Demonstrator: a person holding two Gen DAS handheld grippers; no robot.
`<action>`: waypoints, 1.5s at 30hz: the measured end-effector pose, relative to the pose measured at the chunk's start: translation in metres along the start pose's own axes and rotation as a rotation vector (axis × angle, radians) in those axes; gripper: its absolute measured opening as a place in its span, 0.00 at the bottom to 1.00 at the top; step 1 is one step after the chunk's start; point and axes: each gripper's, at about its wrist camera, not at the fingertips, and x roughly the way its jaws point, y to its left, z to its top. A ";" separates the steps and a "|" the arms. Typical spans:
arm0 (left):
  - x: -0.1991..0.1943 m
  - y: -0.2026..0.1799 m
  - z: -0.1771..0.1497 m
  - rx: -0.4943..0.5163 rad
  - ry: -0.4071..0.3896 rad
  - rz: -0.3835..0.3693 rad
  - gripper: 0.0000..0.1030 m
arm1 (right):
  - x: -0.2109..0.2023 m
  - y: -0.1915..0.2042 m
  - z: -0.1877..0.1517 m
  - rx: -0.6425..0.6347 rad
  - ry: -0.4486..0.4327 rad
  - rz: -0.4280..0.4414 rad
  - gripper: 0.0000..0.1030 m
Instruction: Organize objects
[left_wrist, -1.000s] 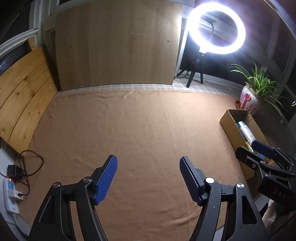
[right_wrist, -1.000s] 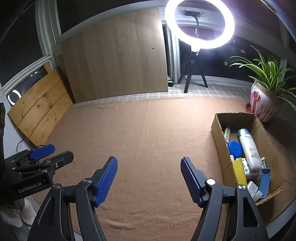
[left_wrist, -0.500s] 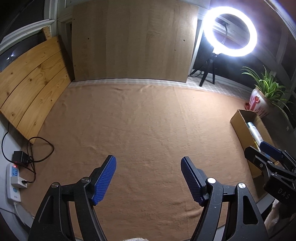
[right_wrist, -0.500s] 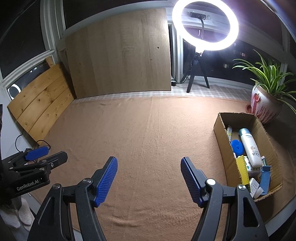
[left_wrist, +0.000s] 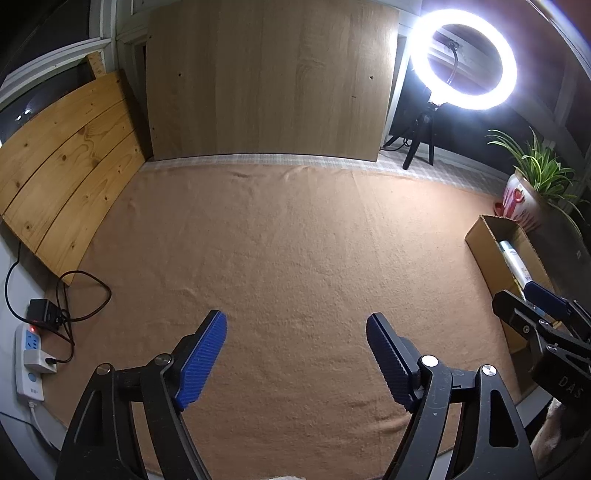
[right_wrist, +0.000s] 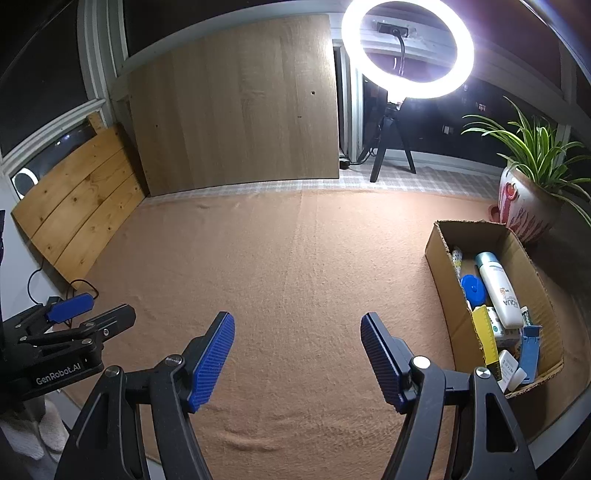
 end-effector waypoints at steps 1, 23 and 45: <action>0.001 0.000 0.001 0.001 0.001 0.000 0.79 | 0.000 0.000 0.000 0.002 0.001 0.000 0.65; 0.008 0.002 0.005 0.004 0.012 0.000 0.79 | 0.004 -0.003 0.002 0.010 0.001 -0.038 0.65; 0.012 -0.002 0.006 0.009 0.010 0.004 0.79 | 0.003 -0.004 0.003 -0.005 -0.017 -0.098 0.65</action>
